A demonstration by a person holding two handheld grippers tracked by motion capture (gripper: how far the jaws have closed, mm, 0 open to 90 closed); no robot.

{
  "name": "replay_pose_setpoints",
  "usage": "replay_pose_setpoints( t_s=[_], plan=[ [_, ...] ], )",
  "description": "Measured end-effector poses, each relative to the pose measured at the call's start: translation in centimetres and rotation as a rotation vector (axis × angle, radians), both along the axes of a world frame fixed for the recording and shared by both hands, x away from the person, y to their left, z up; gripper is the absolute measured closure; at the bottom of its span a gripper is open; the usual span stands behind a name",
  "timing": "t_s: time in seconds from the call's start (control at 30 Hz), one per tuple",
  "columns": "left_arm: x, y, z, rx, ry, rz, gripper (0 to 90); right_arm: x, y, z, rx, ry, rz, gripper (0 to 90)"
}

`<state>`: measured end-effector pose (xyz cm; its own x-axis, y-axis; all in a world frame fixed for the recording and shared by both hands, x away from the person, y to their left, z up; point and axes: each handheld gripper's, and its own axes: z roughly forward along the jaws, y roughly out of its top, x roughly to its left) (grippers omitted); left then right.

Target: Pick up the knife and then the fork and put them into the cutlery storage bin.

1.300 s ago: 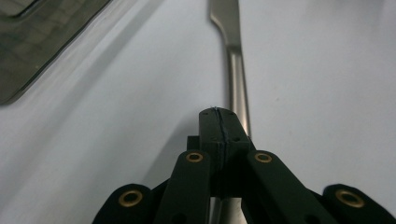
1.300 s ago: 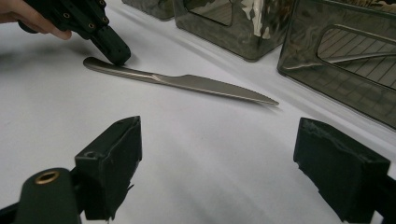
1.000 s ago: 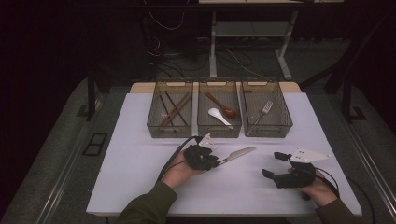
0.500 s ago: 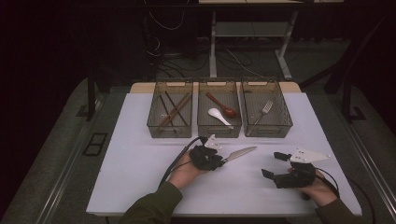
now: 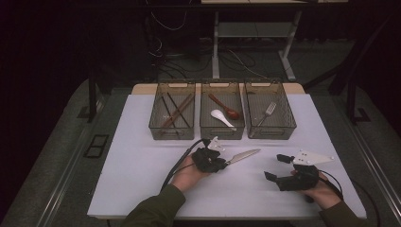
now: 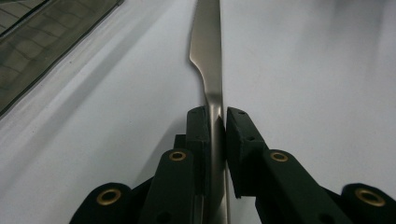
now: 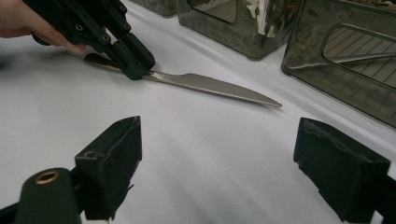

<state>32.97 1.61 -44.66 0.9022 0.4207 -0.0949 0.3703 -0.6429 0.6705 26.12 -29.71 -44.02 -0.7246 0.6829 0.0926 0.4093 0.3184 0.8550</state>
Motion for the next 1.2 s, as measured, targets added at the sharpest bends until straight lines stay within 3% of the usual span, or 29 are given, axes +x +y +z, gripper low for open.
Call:
replay_pose_setpoints(
  t_s=[0.13,0.33,0.53,0.77,0.93,1.2],
  plan=[
    [-0.2,0.0,0.1,0.013,-0.023,-0.007,78.9,0.0,0.0,0.0,-0.002,-0.003,0.002,15.1],
    [-0.3,0.0,0.2,-0.003,-0.03,-0.007,79.0,0.0,0.0,0.0,0.001,-0.002,0.001,15.1],
    [-0.7,0.2,1.1,-0.052,-0.05,-0.01,78.9,0.0,0.0,0.1,0.005,-0.002,0.001,15.1],
    [-1.4,0.9,3.4,-0.159,-0.103,0.006,78.9,0.2,0.4,0.3,0.015,0.009,-0.004,15.1],
    [-1.9,1.3,4.7,-0.221,-0.114,0.006,79.1,0.6,0.8,0.8,0.037,0.015,-0.007,15.1],
    [-2.3,1.1,5.0,-0.238,-0.129,0.017,79.1,1.9,2.1,2.9,0.07,0.036,-0.001,13.5]
  ],
)
